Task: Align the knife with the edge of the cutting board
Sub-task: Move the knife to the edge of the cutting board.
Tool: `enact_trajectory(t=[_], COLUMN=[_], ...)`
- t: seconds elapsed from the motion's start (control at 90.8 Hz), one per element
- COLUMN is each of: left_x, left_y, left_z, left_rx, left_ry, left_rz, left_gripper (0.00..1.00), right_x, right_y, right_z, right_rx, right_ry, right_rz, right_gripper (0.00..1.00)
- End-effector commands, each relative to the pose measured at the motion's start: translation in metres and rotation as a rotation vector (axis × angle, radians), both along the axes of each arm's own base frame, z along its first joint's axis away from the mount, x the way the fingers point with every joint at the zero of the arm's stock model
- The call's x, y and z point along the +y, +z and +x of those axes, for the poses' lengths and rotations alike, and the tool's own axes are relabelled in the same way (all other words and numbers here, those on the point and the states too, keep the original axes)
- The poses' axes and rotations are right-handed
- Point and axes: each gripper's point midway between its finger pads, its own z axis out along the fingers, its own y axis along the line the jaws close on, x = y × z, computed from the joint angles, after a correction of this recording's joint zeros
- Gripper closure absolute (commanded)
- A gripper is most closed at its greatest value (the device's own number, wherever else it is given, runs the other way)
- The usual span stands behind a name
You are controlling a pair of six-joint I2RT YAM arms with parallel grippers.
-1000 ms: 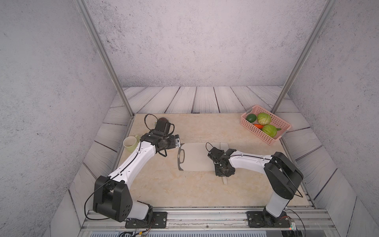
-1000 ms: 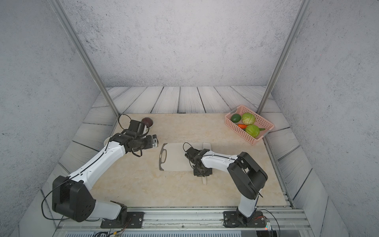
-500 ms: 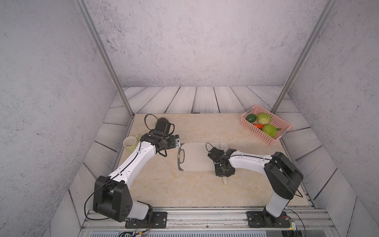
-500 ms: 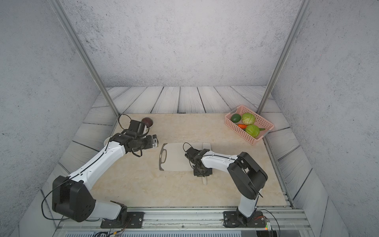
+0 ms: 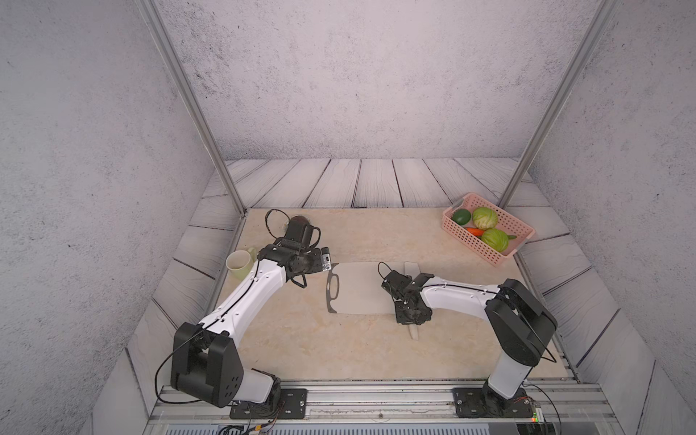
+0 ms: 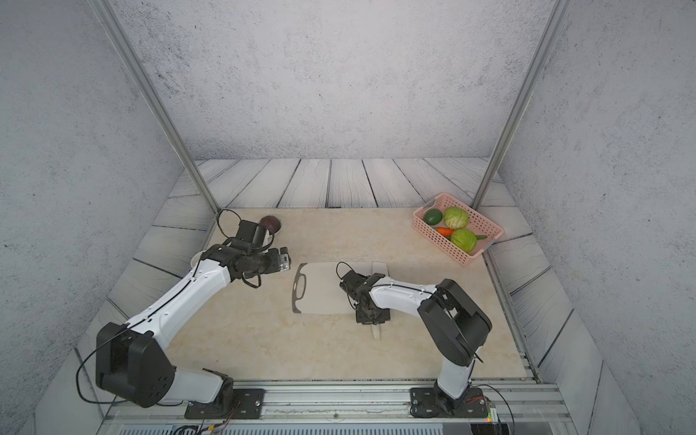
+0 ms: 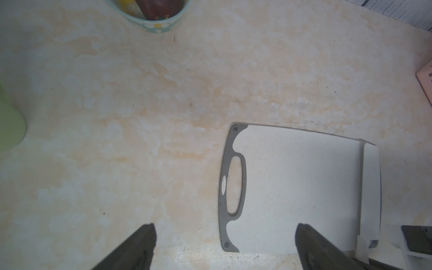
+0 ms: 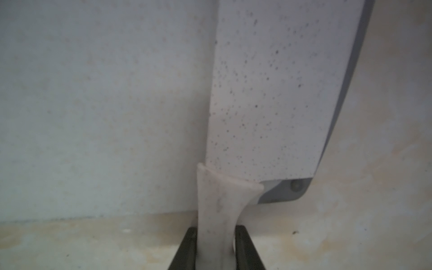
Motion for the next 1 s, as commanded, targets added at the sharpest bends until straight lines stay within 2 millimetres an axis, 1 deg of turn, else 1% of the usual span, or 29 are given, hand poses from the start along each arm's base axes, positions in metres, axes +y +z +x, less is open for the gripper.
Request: enact_trajectory(t=[0.0, 0.991], left_x=[0.0003, 0.0016], left_y=[0.0049, 0.0039], left_z=[-0.0001, 0.0002], left_rx=[-0.018, -0.017], left_ry=[-0.002, 0.001], left_rz=[0.003, 0.013], left_gripper=[0.02, 0.02], right_x=[-0.0086, -0.007], right_y=[0.0071, 0.0058], right_z=[-0.0035, -0.0018], right_rx=[-0.001, -0.003], right_ry=[-0.003, 0.005], right_rz=[-0.018, -0.02], right_gripper=[0.82, 0.81])
